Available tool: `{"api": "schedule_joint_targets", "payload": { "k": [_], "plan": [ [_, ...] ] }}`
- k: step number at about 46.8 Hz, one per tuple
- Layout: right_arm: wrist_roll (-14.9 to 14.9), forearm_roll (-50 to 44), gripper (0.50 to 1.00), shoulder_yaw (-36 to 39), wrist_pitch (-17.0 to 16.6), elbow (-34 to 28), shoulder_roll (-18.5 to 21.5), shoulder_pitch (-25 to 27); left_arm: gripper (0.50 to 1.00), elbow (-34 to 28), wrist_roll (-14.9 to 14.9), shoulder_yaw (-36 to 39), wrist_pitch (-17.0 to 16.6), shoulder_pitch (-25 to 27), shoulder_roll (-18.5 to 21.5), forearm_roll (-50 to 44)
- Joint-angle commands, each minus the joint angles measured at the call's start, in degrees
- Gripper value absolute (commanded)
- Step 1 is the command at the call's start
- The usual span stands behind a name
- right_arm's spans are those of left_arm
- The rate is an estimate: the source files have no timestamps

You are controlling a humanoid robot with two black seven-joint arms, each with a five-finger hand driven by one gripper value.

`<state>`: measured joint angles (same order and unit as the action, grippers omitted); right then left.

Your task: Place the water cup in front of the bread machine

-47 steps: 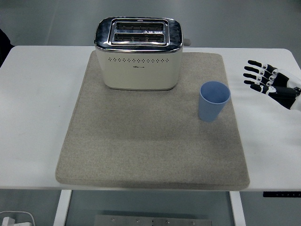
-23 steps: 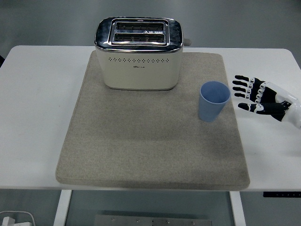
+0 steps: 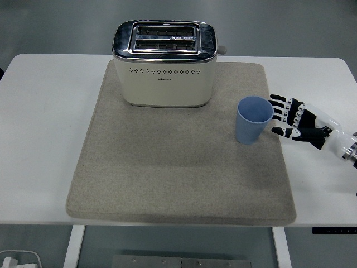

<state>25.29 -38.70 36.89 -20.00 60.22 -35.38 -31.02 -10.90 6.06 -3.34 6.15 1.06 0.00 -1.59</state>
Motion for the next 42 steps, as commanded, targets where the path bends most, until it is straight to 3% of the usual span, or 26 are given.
{"api": "schedule_joint_targets", "payload": {
  "k": [1,42],
  "plan": [
    [0.11,-0.93,0.926,0.03,0.4,-0.01,0.23,0.17,1.0,0.0,0.0,0.0,0.0,-0.01,0.0,0.01],
    [0.11,-1.73,0.926,-0.24,3.91,-0.45,5.59,0.53,1.0,-0.26,0.0,0.0,0.0,-0.01,0.0,0.01]
  ]
}}
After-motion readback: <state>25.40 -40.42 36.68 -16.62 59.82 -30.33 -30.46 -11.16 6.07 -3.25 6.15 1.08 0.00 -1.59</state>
